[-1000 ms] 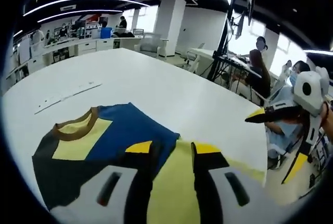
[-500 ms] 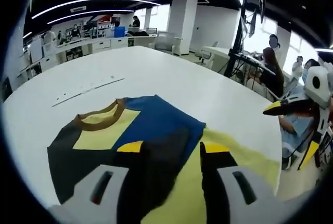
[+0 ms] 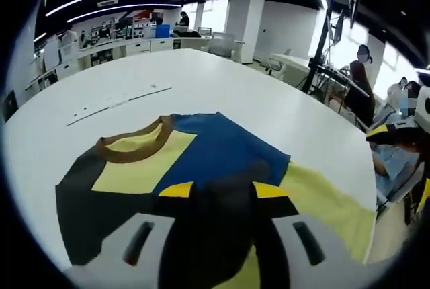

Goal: Fold the garment on the visible template until the final outline fits inside the template.

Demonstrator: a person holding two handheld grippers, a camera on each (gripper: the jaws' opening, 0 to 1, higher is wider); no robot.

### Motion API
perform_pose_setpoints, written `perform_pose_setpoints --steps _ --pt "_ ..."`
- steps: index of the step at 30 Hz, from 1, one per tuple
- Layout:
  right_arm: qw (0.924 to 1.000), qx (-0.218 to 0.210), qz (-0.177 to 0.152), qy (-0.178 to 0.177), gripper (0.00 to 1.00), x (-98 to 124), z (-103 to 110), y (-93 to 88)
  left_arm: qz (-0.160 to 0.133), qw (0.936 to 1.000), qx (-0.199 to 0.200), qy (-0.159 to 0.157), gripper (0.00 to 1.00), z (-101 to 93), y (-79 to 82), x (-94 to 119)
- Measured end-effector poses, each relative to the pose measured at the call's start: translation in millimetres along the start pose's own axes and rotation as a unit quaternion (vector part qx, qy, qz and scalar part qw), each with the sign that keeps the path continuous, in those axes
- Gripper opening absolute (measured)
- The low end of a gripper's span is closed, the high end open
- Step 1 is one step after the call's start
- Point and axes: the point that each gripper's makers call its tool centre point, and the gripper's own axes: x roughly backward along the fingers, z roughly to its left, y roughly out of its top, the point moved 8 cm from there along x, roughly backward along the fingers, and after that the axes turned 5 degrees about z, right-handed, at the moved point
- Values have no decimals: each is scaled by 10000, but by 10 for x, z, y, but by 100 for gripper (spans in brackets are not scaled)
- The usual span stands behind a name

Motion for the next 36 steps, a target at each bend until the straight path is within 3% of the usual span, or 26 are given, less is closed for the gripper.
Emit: perform_pose_setpoints --steps 11,12,14,17,19,26,30,36 --pt "9998 -150 34 -113 100 7 -62 -73 283 9995 -6 -105 18 3 -121 -192" --pt "9998 -168 34 -121 100 6 -61 -78 91 9999 -89 -73 17 13 -88 -197" --pt "9997 -196 41 -155 100 5 -62 -91 205 9997 -47 -93 13 -1 -107 -194" --pt "9995 -243 60 -185 100 -2 -60 -112 210 9990 -389 6 1 -20 -102 -168" --pt "9994 -270 44 -192 100 -4 -59 -116 216 9990 -396 -24 1 -67 -110 -145" --pt "9995 -262 8 -171 100 -21 -39 -96 49 9988 -330 -360 1 -254 -91 -41" --pt "9995 -246 -16 -176 100 -17 -38 -85 -212 9972 -5 -714 1 -439 -86 59" --pt "9995 -247 -4 -178 99 -1 -34 -102 -158 9952 -91 -966 1 -660 -195 125"
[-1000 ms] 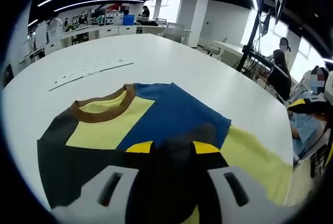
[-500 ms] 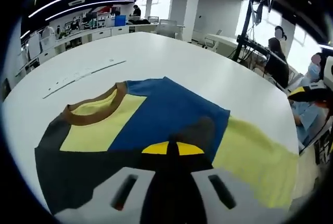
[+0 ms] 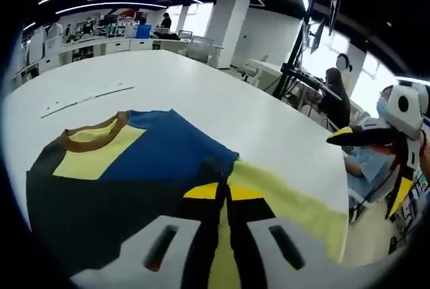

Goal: Fold the garment on the visible template until the final outline fits inside the template.

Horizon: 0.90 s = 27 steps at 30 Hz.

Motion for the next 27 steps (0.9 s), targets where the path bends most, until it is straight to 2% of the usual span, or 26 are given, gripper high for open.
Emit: perform_pose_setpoints --steps 8,14,23,27 --pt "10000 -20 19 4 99 11 -13 -23 244 9996 -20 -162 1 -101 -163 -47" --pt "10000 1 75 58 99 -5 -5 -29 390 9988 -134 -274 5 -143 -250 -57" --pt "9997 48 154 175 100 -24 20 -33 434 9964 -227 -696 20 -281 -294 -55" --pt "9995 77 189 226 100 -25 30 -39 308 9970 -257 -662 29 -294 -271 -21"
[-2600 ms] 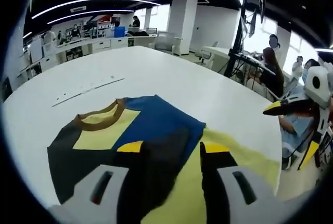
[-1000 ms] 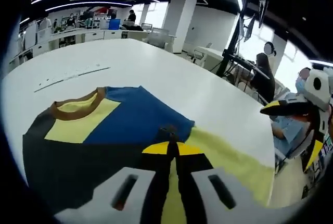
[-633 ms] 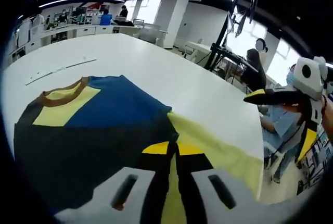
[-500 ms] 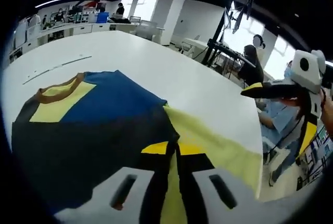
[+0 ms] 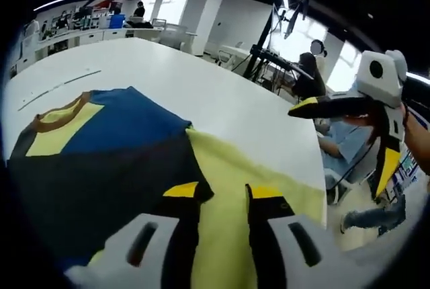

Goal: Fold the garment on the visible template until the final outline fits inside the template.

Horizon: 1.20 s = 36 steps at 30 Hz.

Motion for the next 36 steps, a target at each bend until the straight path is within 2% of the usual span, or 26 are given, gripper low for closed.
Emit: perform_pose_setpoints --steps 4,9,16,19,24,29,36 --pt "9998 151 105 93 100 -11 11 3 -208 9997 -58 115 48 17 59 76" --pt "9988 368 231 206 100 -29 9 32 -468 9982 -162 352 71 91 131 271" --pt "9948 762 520 438 100 -64 36 56 -497 9966 -303 581 89 197 75 570" --pt "9923 915 642 538 100 -90 62 52 -339 9962 -432 674 90 254 -2 708" --pt "9868 1185 855 700 100 -119 118 28 -269 9951 -522 800 94 303 -112 955" --pt "9815 1378 1034 838 100 -139 178 -11 -300 9952 -386 843 99 322 -255 1199" --pt "9757 1547 1218 964 100 -154 235 -80 -83 9944 -354 991 99 330 -524 1462"
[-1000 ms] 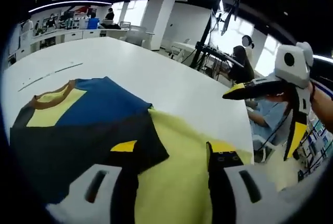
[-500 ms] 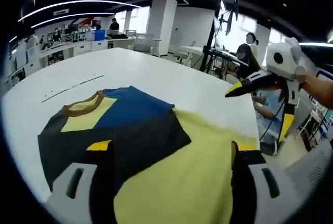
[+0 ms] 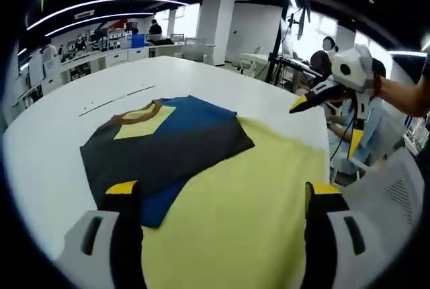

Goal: Fold the garment on the visible template until the final outline fits inside the template.

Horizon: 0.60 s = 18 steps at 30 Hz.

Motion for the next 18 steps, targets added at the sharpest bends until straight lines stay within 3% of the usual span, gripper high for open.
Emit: perform_pose_setpoints --steps 6,9,15,18 --pt "9996 180 204 43 97 -49 61 -39 232 9997 -88 -71 98 -38 -218 203" --pt "9990 299 323 -31 91 -64 86 -62 269 9994 103 -165 95 -52 -310 303" --pt "9981 422 453 42 84 -104 162 -114 409 9990 4 -178 90 -133 -468 455" --pt "9957 695 602 65 80 -129 192 -150 471 9986 62 -224 84 -151 -562 493"
